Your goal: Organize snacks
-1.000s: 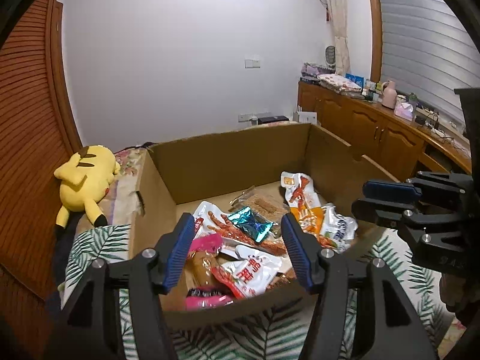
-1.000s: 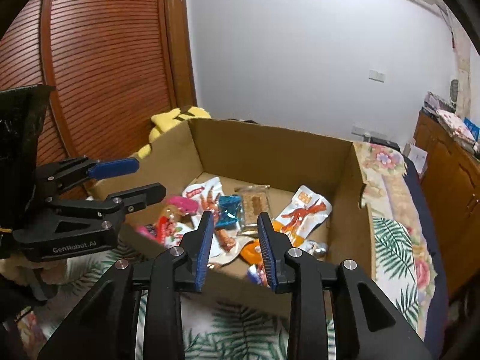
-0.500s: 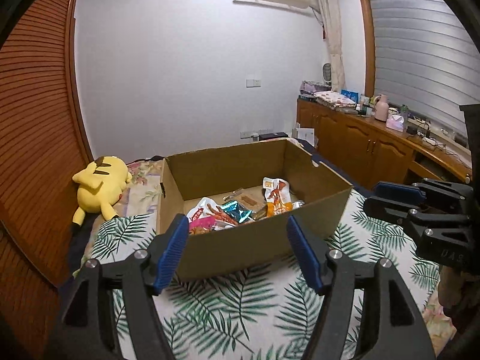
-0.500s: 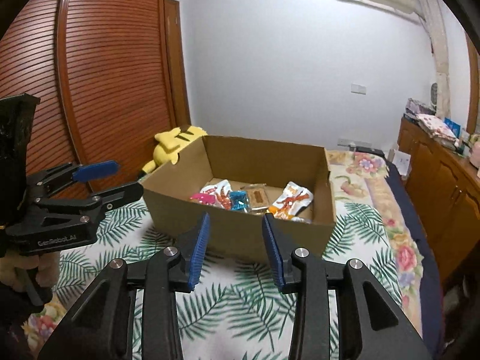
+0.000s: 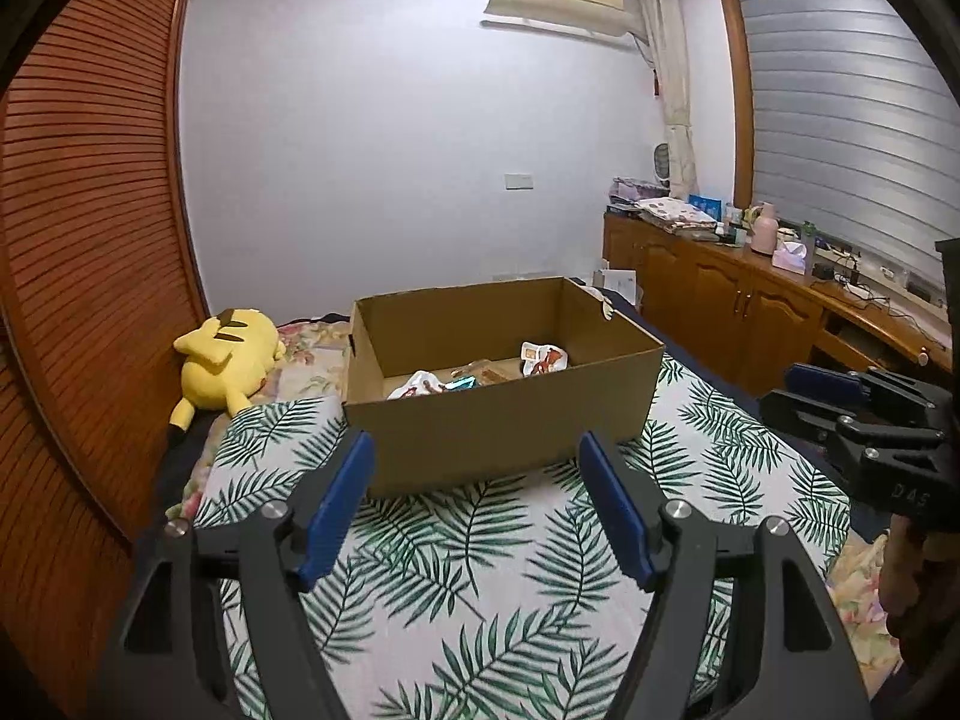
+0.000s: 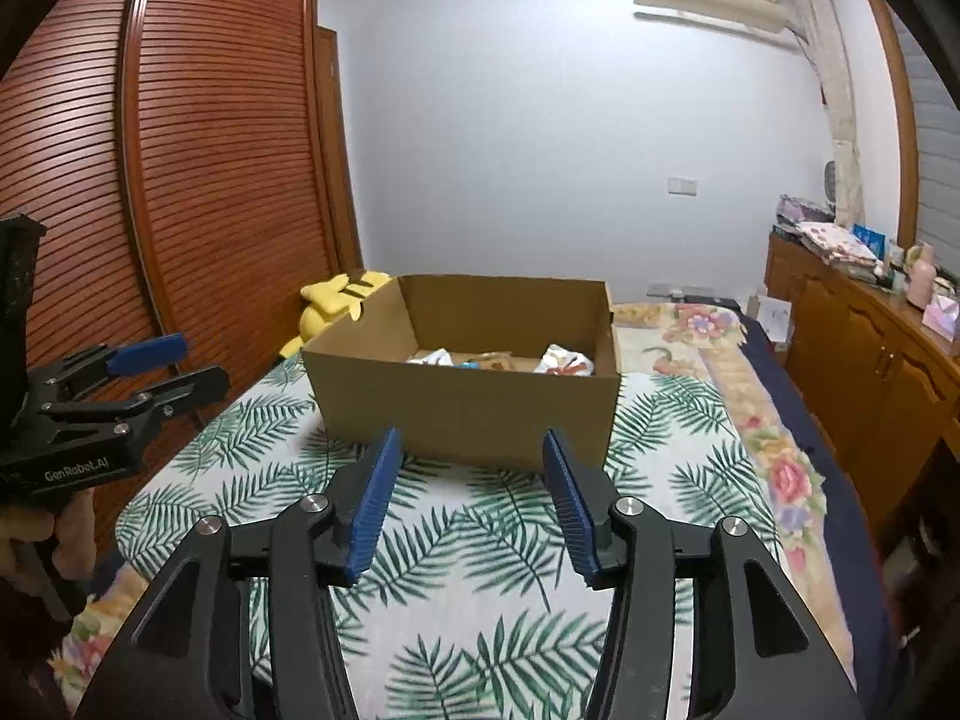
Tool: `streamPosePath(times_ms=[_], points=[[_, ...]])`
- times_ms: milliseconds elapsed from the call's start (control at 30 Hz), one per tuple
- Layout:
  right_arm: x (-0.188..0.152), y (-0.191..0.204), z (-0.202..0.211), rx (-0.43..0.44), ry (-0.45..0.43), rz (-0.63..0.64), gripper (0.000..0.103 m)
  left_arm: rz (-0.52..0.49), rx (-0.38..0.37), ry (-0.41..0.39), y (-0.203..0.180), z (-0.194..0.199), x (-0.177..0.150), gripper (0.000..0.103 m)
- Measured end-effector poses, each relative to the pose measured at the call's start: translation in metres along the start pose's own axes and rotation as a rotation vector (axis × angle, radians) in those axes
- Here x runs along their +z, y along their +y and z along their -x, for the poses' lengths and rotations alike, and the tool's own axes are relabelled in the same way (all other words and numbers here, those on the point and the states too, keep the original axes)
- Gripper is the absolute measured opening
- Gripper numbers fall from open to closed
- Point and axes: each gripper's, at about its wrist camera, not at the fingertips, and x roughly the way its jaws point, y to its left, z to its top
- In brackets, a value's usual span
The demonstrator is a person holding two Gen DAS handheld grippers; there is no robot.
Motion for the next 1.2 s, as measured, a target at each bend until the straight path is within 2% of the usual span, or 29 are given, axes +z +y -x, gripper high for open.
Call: streamPosePath(times_ms=[167,333,400,500,600,733,867,1200], points=[[-0.013,0.002,0.02,-0.015,-0.019,-0.02,0.066,0.011,0.034,-0.014,-0.008,0.016,-0.012,0.074],[-0.024,0.003,0.036,-0.032,-0.047,-0.042,0.091,0.037,0.02,-0.025,-0.014,0.032,-0.022,0.079],[-0.026,0.003,0.042,-0.041,-0.065,-0.05,0.093,0.042,0.025,-0.024,-0.017,0.037,-0.023,0.09],[-0.028,0.002,0.048,-0.042,-0.084,-0.074,0.103,0.029,0.038,-0.042,-0.023,0.046,-0.026,0.092],[-0.03,0.004,0.053,-0.061,-0.097,-0.072,0.103,0.021,0.054,-0.063,-0.028,0.053,-0.03,0.101],[-0.033,0.009,0.055,-0.093,-0.098,-0.057,0.103,0.03,0.083,-0.083,-0.03,0.06,-0.035,0.103],[-0.037,0.013,0.058,-0.107,-0.096,-0.057,0.103,0.02,0.147,-0.104,-0.033,0.062,-0.043,0.103],[-0.045,0.021,0.061,-0.14,-0.097,-0.04,0.103,0.059,0.12,-0.096,-0.031,0.065,-0.056,0.103]])
